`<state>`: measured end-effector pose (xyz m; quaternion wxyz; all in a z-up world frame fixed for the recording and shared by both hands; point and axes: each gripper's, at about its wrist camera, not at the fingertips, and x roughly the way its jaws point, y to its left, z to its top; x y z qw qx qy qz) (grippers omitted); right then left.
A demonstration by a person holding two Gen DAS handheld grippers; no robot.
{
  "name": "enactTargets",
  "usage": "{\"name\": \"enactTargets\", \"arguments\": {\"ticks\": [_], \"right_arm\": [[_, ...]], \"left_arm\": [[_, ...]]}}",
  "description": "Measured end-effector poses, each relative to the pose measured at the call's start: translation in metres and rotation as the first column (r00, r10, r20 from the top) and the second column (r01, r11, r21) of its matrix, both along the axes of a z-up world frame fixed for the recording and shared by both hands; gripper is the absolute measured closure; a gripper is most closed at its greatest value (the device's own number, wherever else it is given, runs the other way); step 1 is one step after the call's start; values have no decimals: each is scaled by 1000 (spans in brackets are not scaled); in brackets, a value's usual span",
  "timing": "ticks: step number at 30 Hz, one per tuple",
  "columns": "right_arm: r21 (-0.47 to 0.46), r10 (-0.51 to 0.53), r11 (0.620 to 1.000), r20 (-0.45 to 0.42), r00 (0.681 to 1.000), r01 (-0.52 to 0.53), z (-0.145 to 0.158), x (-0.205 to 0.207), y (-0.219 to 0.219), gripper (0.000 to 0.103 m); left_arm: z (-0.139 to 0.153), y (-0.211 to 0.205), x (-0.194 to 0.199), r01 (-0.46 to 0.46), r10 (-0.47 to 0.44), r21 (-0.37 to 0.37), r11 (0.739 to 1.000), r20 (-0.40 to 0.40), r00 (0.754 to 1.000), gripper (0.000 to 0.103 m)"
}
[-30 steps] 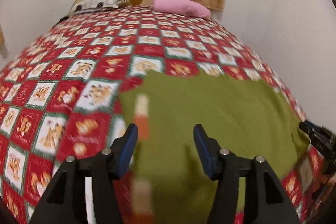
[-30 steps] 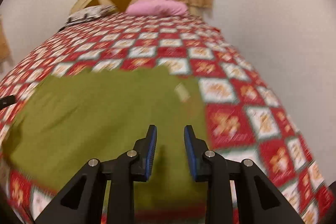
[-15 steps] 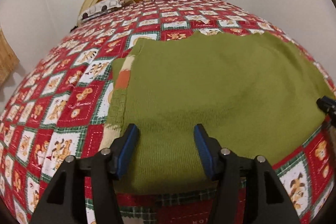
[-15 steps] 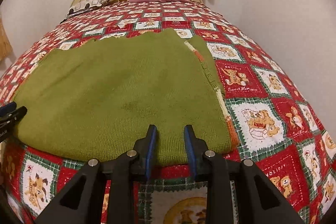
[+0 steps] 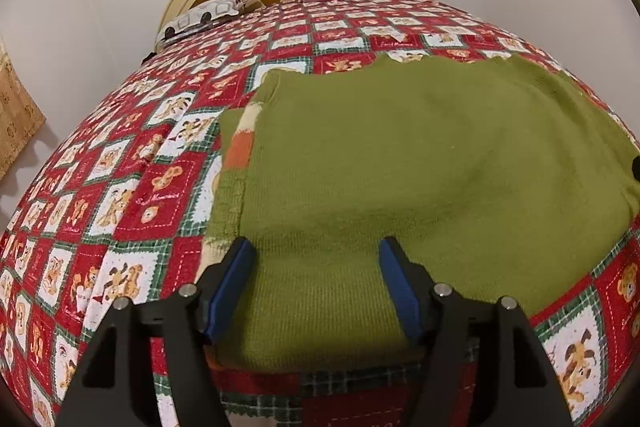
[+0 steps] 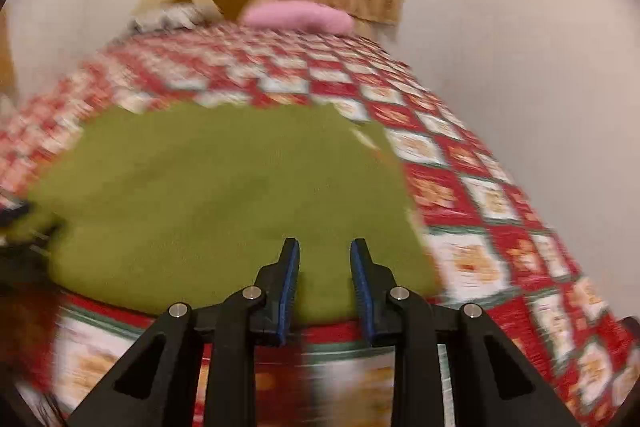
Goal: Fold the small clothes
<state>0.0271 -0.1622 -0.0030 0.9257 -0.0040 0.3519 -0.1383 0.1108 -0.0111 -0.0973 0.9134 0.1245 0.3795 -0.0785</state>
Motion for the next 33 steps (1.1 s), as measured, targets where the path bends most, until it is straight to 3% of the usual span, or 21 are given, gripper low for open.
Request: {"name": "enactTargets", "arguments": {"ticks": [5,8,11,14,15,17,19,23,25,27,28,30,33], "right_arm": [[83,152,986,-77,985,-146,-15,22,51,75],[58,153,987,-113,982,-147,-41,27,59,75],[93,154,985,-87,984,-146,-38,25,55,75],[118,157,982,-78,985,-147,-39,24,52,75],[118,158,982,-77,984,-148,-38,24,53,75],[119,158,982,-74,985,-149,-38,23,53,75],[132,160,980,-69,985,-150,-39,23,51,75],[176,165,972,-54,985,-153,-40,22,46,75],[186,166,970,-50,985,-154,-39,22,45,75],[194,167,969,-47,985,-155,-40,22,44,75],[197,168,968,-45,985,-156,-40,22,43,75],[203,168,967,-42,985,-157,-40,22,43,75],[208,169,965,-39,985,-157,-40,21,42,75]], "left_arm": [[0,3,1,-2,2,-23,1000,-9,1000,31],[1,7,3,-2,1,-47,999,-20,1000,29],[6,17,1,-2,0,-121,993,-16,1000,28],[16,50,-5,-76,76,-288,955,-14,997,26],[17,64,-7,-133,133,-339,931,-24,991,22],[13,94,-14,-247,238,-449,859,-77,968,21],[4,108,-15,-299,264,-507,809,-142,954,21],[6,101,-26,-295,251,-513,806,-154,956,21],[6,92,-39,-282,213,-576,768,-186,959,18],[6,82,-46,-263,185,-598,757,-189,964,8],[6,76,-44,-255,183,-597,761,-180,966,1],[5,72,-34,-256,191,-597,761,-171,967,0],[7,73,-5,-278,224,-627,728,-165,960,0]]}}
